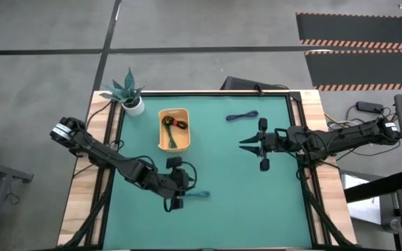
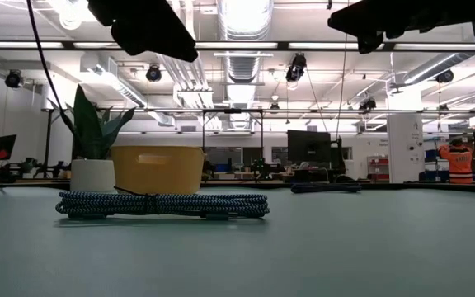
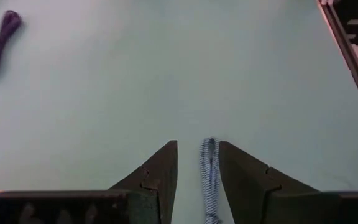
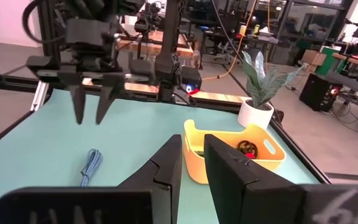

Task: Pick and place USB-C Cables
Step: Put the blue USB cable into the yellow bin

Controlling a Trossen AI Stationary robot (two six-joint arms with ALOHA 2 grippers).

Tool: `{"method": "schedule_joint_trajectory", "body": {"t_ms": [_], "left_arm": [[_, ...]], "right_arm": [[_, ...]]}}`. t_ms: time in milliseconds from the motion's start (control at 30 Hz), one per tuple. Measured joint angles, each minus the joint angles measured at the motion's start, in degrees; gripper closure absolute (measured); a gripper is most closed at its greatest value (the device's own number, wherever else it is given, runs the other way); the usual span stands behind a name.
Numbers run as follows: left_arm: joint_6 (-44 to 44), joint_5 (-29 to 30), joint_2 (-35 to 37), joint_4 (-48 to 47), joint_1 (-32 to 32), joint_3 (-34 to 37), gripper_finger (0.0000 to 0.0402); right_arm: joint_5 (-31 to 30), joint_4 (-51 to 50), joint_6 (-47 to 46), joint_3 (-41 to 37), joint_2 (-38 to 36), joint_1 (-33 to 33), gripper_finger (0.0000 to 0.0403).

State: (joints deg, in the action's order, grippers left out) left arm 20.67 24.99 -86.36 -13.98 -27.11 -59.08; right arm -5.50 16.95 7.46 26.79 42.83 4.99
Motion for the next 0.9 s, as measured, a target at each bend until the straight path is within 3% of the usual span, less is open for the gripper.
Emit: {"method": "schedule_joint_trajectory", "body": {"t_ms": [367, 633, 900], "left_arm": [[5.68, -1.58, -8.07, -0.90, -1.32, -2.28, 0.0299], [9.10, -3.65, -13.17, -1.63, -2.26, -2.50, 0.0299], [9.06, -3.93, -13.77, -2.00, -2.35, -2.91, 0.0299]], "right_arm": [[7.51, 2.11, -0.93, 0.00, -0.02, 0.02, 0.0344], [7.63, 2.05, -1.12, 0.00, -0.02, 0.02, 0.0344], [7.57, 2.14, -0.80, 0.00, -0.02, 0.02, 0.0344]]}}
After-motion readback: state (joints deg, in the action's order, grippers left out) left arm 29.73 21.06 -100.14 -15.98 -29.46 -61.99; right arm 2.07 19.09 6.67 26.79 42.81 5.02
